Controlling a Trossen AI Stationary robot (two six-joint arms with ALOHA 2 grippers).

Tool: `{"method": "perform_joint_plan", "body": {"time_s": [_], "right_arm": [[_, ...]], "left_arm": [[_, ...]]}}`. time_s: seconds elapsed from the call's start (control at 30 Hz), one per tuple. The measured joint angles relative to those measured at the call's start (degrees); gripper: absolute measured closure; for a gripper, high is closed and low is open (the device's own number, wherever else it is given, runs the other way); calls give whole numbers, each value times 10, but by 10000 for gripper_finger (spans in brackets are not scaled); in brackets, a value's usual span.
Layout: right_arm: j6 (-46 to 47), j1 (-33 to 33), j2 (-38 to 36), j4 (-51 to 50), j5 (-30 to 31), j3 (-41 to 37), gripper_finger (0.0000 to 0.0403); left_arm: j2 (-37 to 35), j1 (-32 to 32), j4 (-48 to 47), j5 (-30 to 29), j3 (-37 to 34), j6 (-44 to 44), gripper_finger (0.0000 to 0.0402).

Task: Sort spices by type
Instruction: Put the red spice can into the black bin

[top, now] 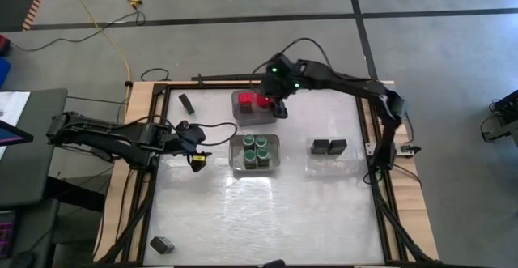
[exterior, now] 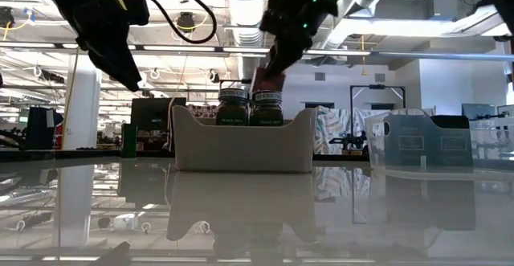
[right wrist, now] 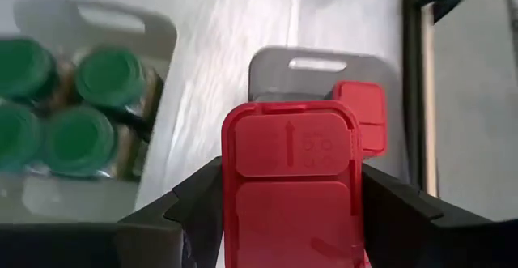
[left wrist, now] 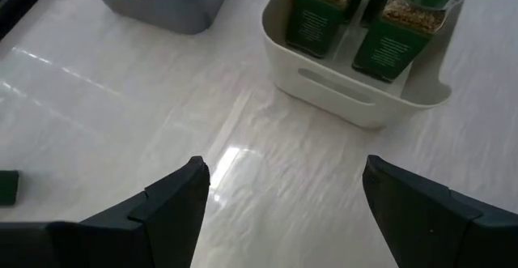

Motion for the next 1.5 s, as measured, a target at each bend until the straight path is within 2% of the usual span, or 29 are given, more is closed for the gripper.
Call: {"method": "perform_joint_plan", "body": {"time_s": [0.23,0.8,1.0,1.17,1.5], "right_arm": [[-26,-23,37,-14,0,4,148],[-24,-10,22,-10,0,-11,148],[-24,-10,47,-11,2,-11,148],[-24,-11,73,-12,29,-11,148],[-14,-22,103,-38,33,-11,148]], "left_arm": [[0,0,0,0,0,-4,88],[0,0,0,-3,0,-6,88],[0,0,1,-3,0,-6,88],[0,0,0,-3,0,-22,88],[0,0,1,-3,0,-23,88]]}}
